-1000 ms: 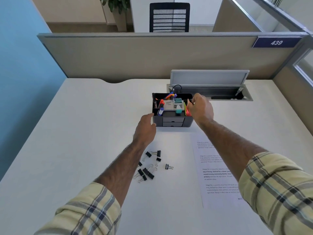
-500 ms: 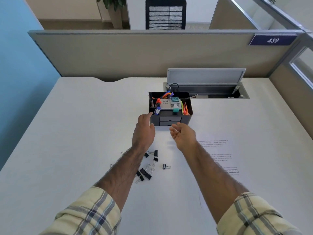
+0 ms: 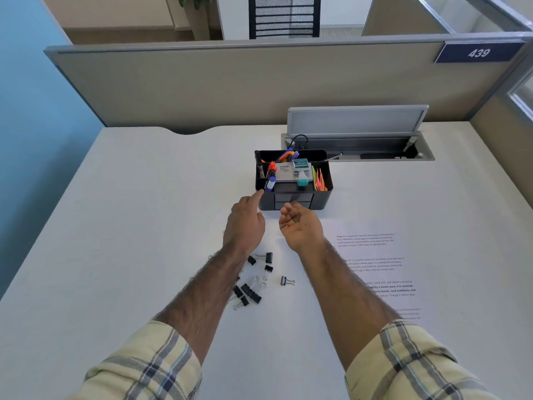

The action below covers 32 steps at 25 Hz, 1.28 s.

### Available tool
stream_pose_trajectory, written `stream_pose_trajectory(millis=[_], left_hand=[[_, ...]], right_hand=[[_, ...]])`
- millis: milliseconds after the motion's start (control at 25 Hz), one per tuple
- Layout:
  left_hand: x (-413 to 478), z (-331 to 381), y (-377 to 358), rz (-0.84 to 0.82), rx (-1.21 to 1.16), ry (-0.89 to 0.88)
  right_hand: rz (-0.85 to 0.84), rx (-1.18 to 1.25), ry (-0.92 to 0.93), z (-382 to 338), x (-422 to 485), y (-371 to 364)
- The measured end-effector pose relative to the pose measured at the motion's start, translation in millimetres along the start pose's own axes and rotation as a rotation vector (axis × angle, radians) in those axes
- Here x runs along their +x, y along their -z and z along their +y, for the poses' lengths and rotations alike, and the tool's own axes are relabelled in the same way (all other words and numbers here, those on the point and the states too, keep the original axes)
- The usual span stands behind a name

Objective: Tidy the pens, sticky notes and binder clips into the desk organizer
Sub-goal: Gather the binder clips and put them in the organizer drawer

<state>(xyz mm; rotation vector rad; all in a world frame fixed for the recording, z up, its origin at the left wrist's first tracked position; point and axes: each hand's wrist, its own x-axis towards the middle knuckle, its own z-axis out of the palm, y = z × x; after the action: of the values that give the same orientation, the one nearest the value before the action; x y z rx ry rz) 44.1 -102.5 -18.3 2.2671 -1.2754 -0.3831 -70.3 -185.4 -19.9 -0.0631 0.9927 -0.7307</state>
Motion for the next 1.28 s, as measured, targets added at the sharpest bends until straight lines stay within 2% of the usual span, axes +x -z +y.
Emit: stream_pose_trajectory(millis=[1040, 1280], left_hand=[[-0.3, 3.2, -0.6, -0.019, 0.065, 0.001], [-2.1, 5.7, -3.2, -0.013, 0.054, 0.006]], right_hand=[[-0.091, 0.047, -0.018, 8.8, 1.9, 7.4], [-0.04, 0.059, 0.006, 7.8, 0.1, 11.8]])
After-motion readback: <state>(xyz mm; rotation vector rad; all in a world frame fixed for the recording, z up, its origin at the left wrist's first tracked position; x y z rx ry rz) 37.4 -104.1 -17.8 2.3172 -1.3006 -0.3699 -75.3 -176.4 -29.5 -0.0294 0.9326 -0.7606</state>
